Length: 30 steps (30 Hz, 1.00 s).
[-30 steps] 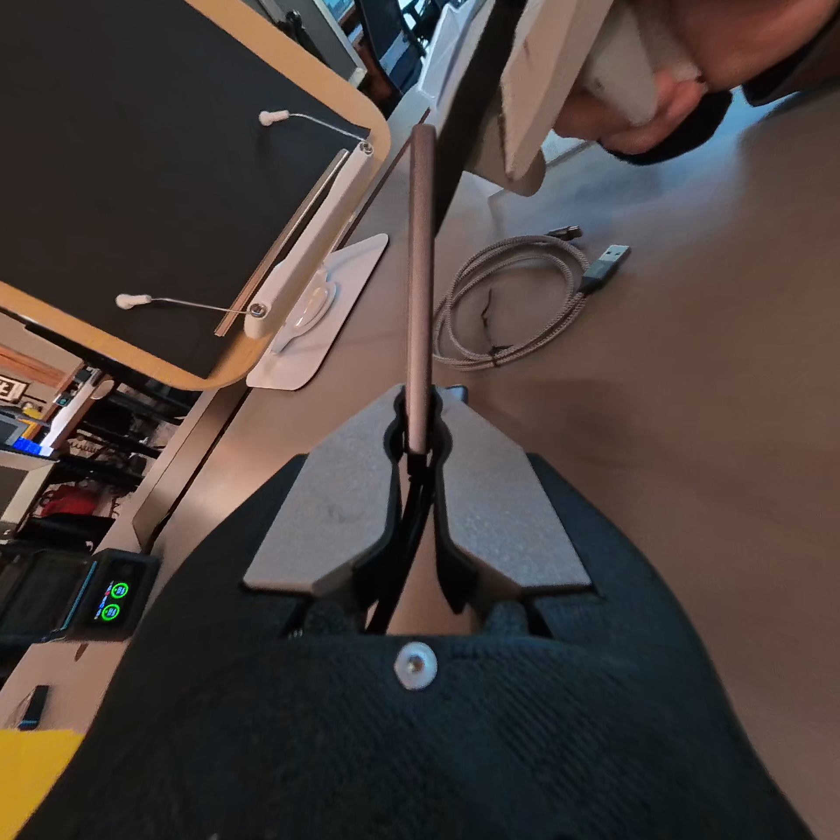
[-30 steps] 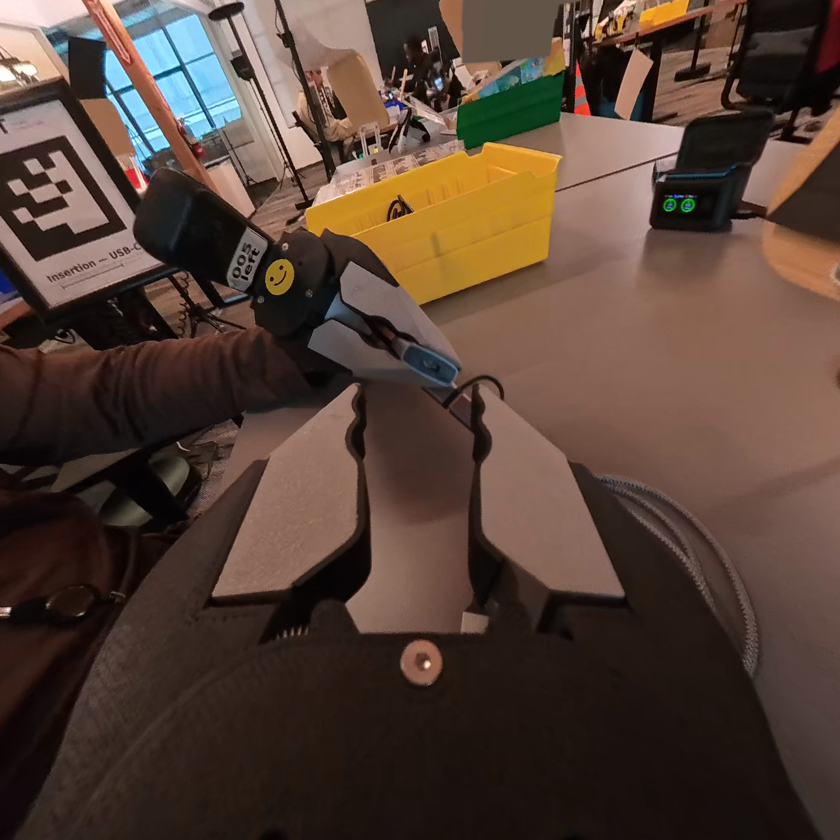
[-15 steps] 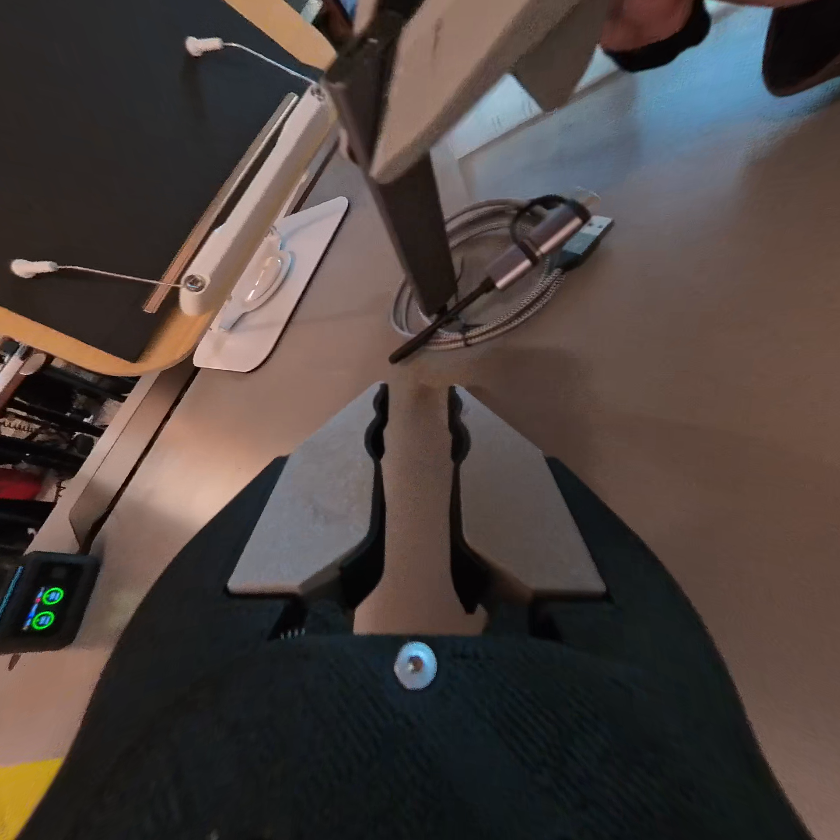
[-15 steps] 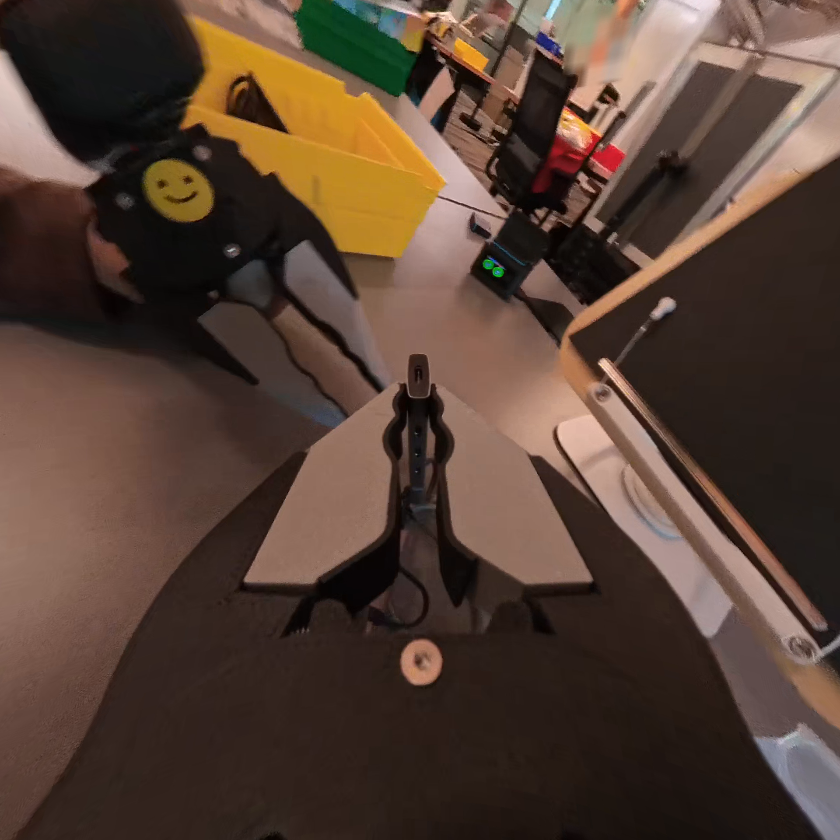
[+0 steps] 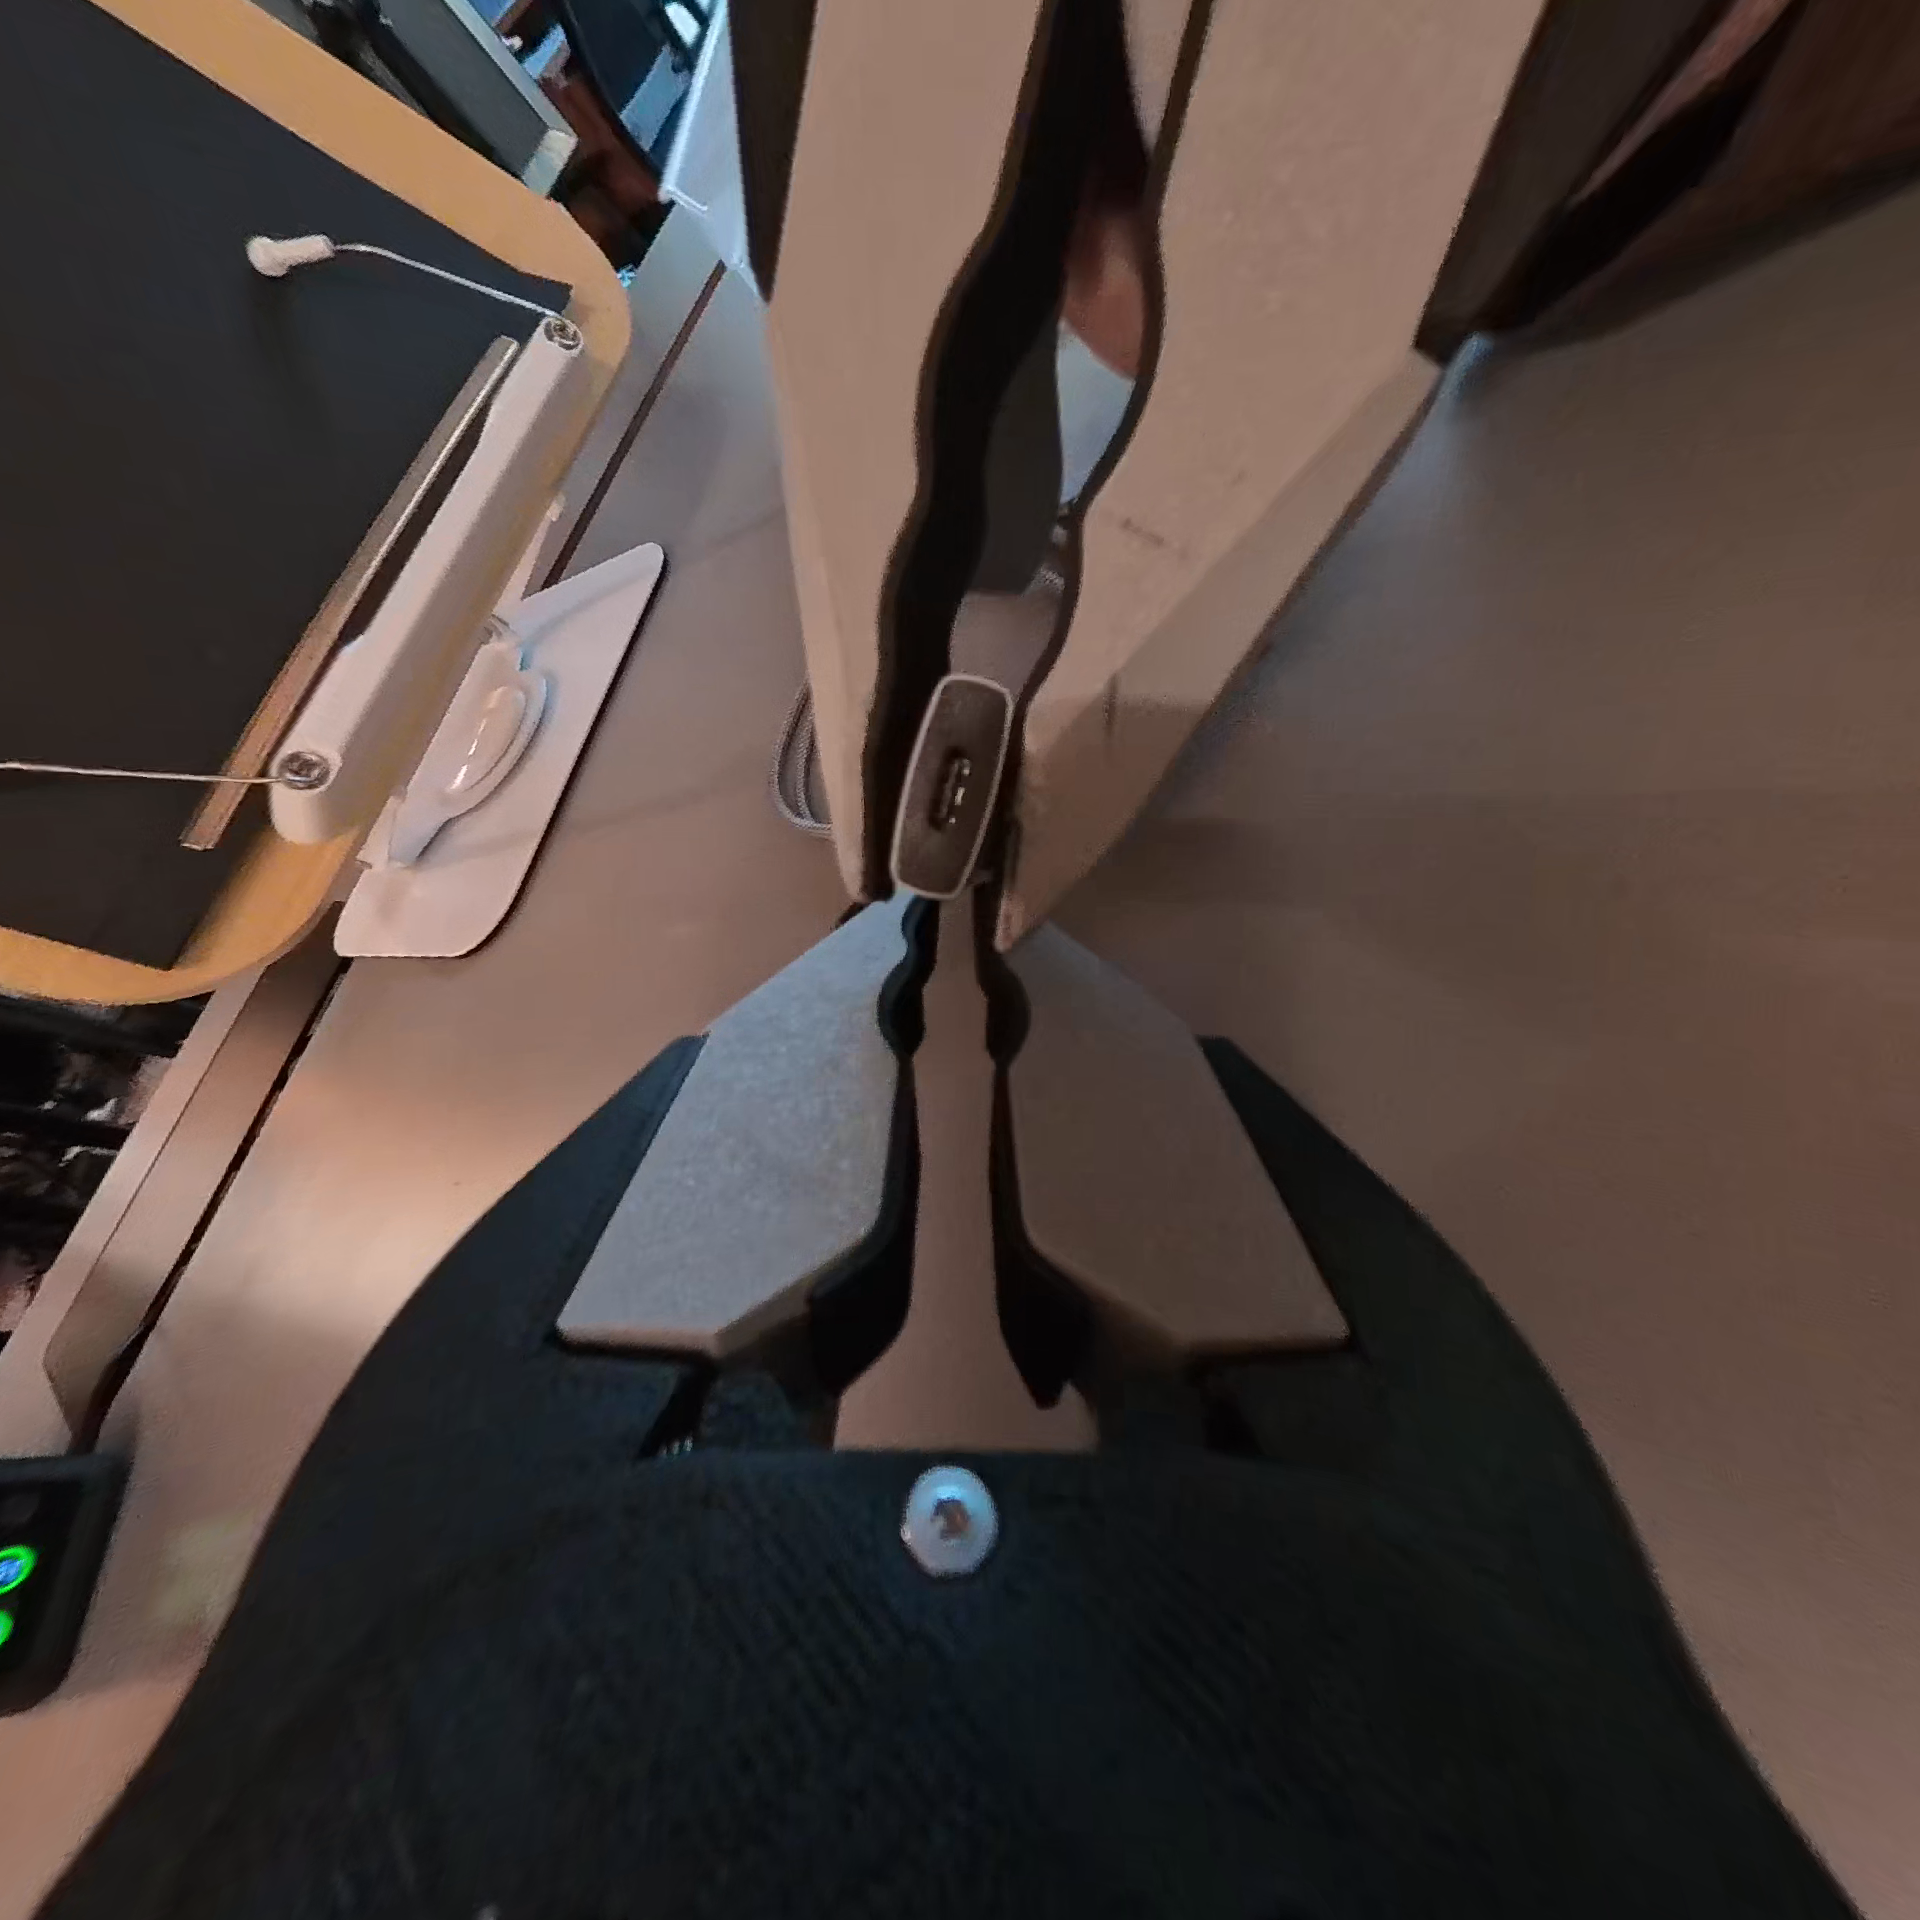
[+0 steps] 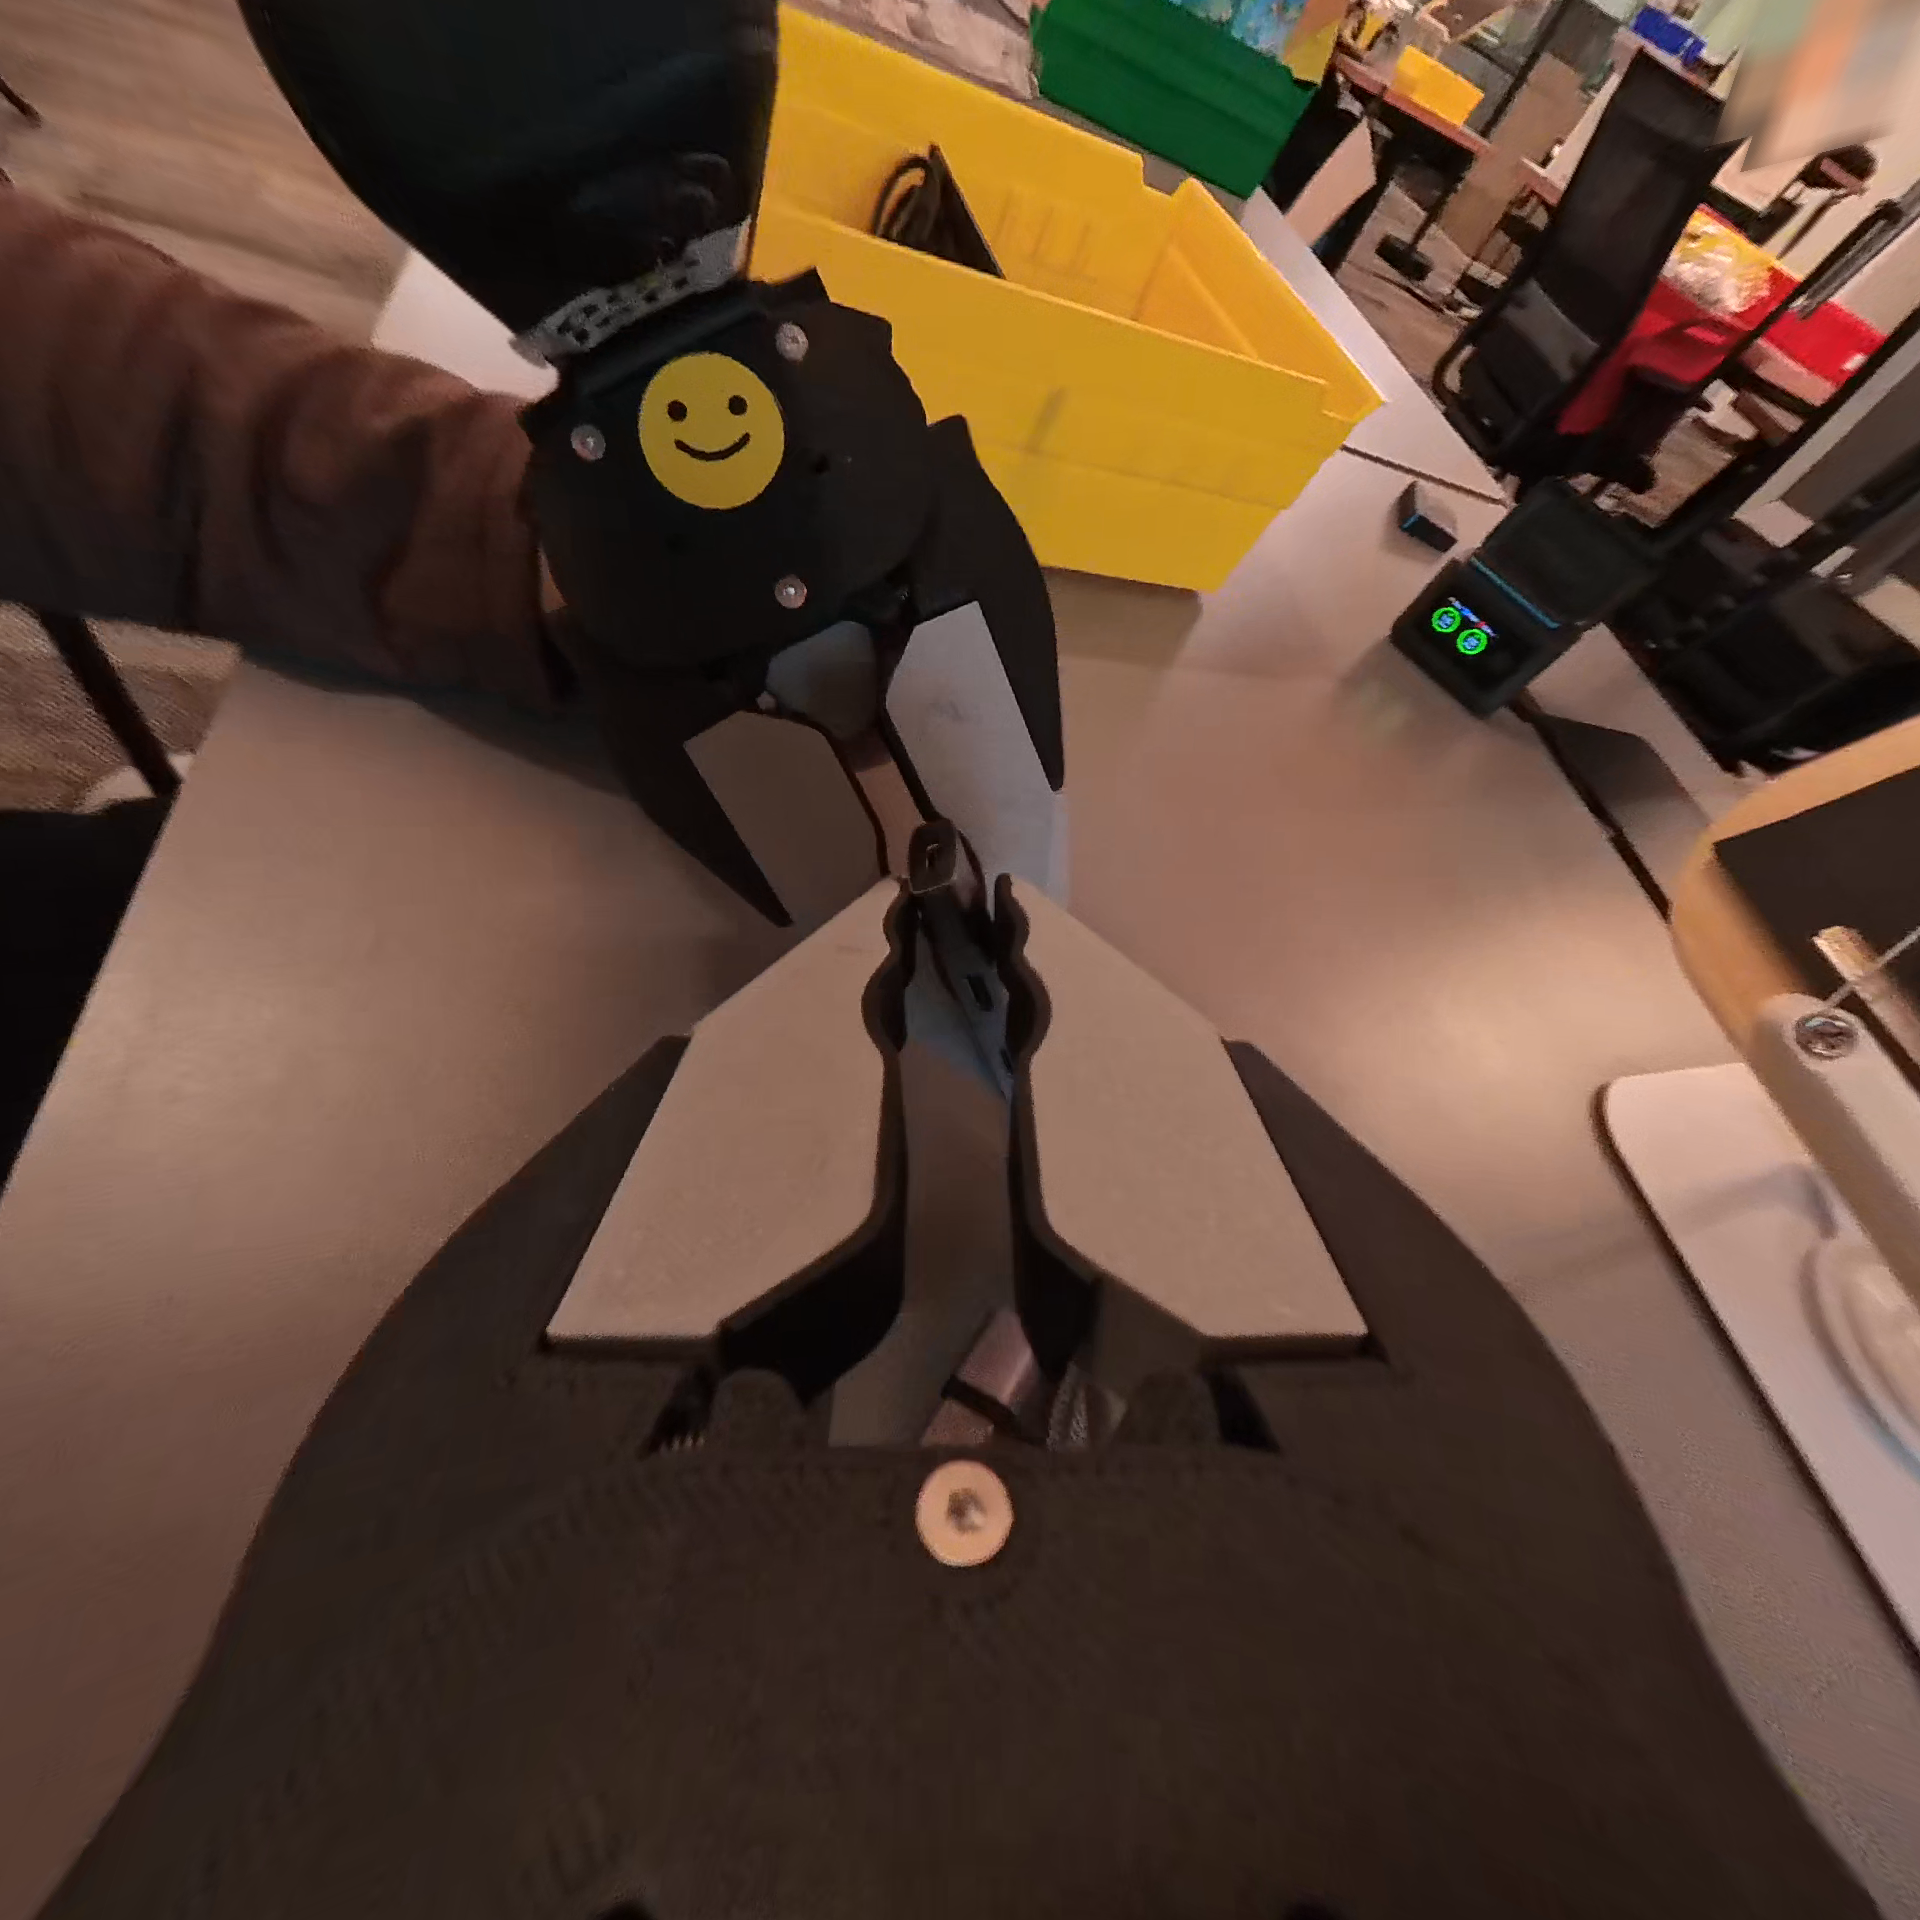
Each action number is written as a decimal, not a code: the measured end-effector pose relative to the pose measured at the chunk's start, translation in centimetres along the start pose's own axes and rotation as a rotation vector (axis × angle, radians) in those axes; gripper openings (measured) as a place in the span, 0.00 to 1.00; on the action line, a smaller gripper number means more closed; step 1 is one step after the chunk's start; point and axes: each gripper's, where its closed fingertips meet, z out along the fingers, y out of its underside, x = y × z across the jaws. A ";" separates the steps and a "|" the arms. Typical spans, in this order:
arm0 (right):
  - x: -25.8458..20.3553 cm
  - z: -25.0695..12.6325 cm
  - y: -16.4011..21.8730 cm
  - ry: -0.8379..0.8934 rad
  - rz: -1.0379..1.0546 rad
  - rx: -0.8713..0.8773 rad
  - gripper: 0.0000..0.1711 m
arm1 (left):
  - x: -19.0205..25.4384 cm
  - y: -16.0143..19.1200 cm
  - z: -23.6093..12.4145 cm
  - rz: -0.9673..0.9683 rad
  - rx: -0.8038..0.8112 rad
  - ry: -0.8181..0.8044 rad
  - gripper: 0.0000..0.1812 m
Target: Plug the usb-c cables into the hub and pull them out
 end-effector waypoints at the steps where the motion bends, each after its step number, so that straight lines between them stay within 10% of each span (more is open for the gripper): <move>1: -0.1 0.0 -0.2 -0.017 0.019 0.017 0.07 | 0.1 -0.2 -0.1 -0.011 0.011 0.014 0.03; 4: -0.2 -0.2 -0.8 -0.045 0.046 0.059 0.06 | 0.9 -1.3 -0.2 -0.060 0.070 0.075 0.14; 19: 1.6 -3.5 -1.3 -0.108 0.189 0.167 0.24 | -2.1 -3.8 -4.1 -0.201 0.289 0.038 0.04; 30: 4.2 -1.9 2.9 0.195 -0.032 -0.143 0.07 | -1.9 -3.8 -3.7 -0.236 0.309 0.058 0.05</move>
